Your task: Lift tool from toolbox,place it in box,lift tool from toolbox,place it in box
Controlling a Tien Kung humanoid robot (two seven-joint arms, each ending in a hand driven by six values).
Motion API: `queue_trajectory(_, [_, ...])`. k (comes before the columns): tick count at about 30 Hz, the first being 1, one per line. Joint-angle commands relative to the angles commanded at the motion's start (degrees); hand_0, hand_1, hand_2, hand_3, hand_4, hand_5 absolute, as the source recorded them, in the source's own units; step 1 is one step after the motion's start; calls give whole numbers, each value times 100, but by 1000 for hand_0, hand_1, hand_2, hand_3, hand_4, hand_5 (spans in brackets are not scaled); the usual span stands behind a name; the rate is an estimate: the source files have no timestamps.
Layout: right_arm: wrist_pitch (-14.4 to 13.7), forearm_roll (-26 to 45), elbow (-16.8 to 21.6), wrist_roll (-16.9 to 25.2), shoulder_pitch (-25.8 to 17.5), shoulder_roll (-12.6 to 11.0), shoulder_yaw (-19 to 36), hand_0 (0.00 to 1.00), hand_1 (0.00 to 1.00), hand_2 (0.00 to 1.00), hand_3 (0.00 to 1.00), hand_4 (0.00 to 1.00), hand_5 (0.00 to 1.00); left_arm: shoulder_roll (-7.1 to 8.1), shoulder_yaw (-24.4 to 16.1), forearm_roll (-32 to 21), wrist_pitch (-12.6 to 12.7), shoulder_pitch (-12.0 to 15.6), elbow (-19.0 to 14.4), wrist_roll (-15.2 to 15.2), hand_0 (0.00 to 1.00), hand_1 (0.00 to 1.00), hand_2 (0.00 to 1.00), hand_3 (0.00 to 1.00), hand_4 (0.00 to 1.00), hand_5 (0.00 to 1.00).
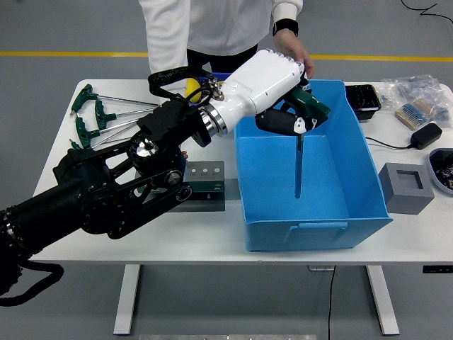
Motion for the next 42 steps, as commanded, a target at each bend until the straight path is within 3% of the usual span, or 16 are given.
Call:
queue_trajectory(6, [11,13,-3,12,20,-15,-22,702,655,742,663,877,824,-197,299,-19,103,56,429,-168,185,2,10,9,664,528])
queue_trajectory(8, [14,26,-5,19,21,-19,-32,702,655,742,663,877,824,-235,364,-38,47,61,491,-208,185,2,10,9,664,528])
queue_trajectory(9, [15,25,-7,20,22,-21,-32,701,655,742,664,878,823,-254,409,-46,-23,61,518,-235,209,55,103,94,684,527])
queue_trajectory(20, [23,-4,-9,20,38,-34,-15,702,655,742,663,878,824,-371,638,-133,-285,100,751,-397,180,65,117,114,704,532])
queue_trajectory(21, [22,-8,-9,21,42,-36,-12,702,655,742,664,878,824,-384,647,-119,-309,95,777,-414,224,166,216,235,794,598])
queue_trajectory(26, [19,-2,-9,28,63,-49,-14,702,655,742,664,878,824,-453,620,-64,-431,55,991,-533,224,166,216,235,794,598])
queue_trajectory(27, [19,2,-9,30,66,-51,-18,702,656,742,664,879,823,-454,611,-72,-428,50,1022,-555,453,526,585,601,969,781])
queue_trajectory(32, [8,38,-9,39,75,-54,-29,702,656,742,664,879,823,-454,404,-93,-287,24,1133,-770,453,526,585,601,969,781])
queue_trajectory(33, [7,42,-9,41,76,-55,-31,702,655,741,663,879,822,-454,362,-87,-254,13,1140,-798,541,612,674,693,998,800])
queue_trajectory(42, [11,1,-9,36,71,-57,6,701,655,742,663,878,822,-454,-50,-182,92,-3,983,-1077,580,641,707,722,998,816])
